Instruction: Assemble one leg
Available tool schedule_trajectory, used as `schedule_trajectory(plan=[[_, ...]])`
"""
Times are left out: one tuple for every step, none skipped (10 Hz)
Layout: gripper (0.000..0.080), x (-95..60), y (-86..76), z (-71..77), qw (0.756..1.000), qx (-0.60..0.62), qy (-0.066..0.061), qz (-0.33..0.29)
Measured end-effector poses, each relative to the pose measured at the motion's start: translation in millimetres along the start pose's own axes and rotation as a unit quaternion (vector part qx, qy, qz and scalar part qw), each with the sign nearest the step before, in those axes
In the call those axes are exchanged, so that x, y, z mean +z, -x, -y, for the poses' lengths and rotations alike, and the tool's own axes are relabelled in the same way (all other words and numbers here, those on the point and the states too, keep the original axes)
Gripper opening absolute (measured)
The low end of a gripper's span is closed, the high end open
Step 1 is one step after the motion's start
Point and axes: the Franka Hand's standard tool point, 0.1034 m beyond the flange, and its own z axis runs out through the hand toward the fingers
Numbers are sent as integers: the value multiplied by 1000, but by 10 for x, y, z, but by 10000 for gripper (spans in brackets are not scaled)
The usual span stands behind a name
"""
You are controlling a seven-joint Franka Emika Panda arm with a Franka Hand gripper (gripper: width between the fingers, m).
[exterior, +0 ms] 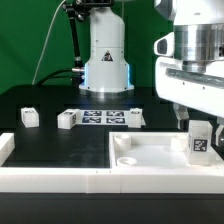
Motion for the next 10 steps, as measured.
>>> schedule_trajectory(plan=[[647, 3, -9, 4, 999, -42, -2, -1], [649, 5, -9, 4, 993, -116, 1, -4], [649, 4, -5, 8, 984, -180, 5, -10], [649, 6, -1, 9, 974, -226, 7, -11], [649, 4, -4, 10, 963, -270, 10, -14], [649, 2, -9, 11, 943, -333, 15, -18], [649, -1, -8, 15, 921, -388, 19, -21], [649, -10, -20, 16, 898, -438, 24, -22], [649, -11, -36, 12, 875, -484, 25, -21], [637, -11, -43, 11, 859, -512, 26, -21]])
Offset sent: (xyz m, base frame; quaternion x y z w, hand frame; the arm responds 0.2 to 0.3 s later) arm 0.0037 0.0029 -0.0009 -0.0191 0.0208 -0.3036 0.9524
